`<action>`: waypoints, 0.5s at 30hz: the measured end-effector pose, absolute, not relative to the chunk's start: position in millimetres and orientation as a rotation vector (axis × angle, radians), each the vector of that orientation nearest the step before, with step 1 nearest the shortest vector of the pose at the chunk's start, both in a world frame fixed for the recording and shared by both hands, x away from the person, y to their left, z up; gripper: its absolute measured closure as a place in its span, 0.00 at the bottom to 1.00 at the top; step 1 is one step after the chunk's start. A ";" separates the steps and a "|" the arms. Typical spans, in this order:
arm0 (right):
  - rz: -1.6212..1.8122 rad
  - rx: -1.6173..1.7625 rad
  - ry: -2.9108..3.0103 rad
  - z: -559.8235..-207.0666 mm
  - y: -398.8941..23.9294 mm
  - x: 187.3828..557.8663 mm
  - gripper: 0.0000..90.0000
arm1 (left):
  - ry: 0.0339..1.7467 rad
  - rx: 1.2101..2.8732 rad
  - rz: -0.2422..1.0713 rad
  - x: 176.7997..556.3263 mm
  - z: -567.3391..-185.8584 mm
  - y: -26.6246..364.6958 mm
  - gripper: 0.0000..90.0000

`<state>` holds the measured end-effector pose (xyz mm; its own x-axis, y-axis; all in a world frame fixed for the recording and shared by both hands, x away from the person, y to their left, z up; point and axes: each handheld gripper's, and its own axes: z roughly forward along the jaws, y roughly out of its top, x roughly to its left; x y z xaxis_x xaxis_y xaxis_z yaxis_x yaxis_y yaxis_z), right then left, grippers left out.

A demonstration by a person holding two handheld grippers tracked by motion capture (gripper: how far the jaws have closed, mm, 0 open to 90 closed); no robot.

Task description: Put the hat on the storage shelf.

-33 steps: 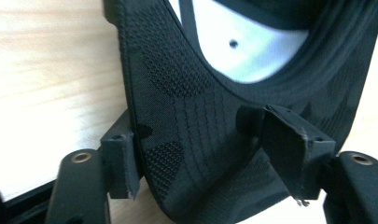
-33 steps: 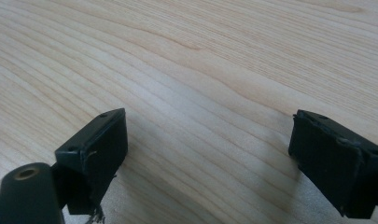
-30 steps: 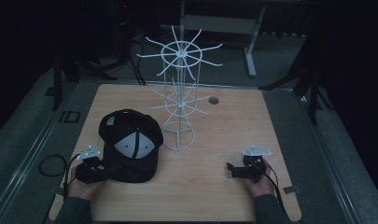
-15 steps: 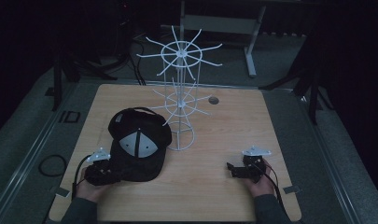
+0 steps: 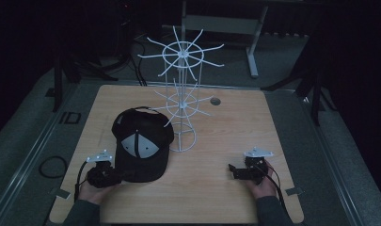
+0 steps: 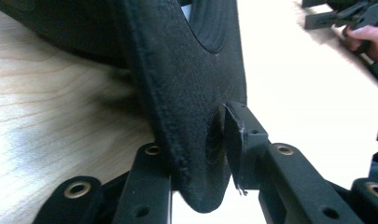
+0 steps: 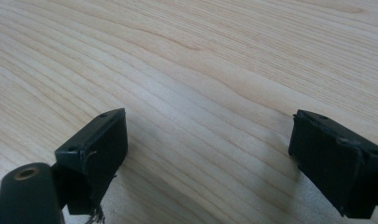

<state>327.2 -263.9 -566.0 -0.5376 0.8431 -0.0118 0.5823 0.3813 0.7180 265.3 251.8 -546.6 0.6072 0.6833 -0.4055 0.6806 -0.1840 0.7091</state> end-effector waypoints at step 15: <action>0.952 1.237 2.270 -566.0 -263.9 327.2 0.13 | 1.205 1.770 0.008 264.7 -542.4 267.3 0.91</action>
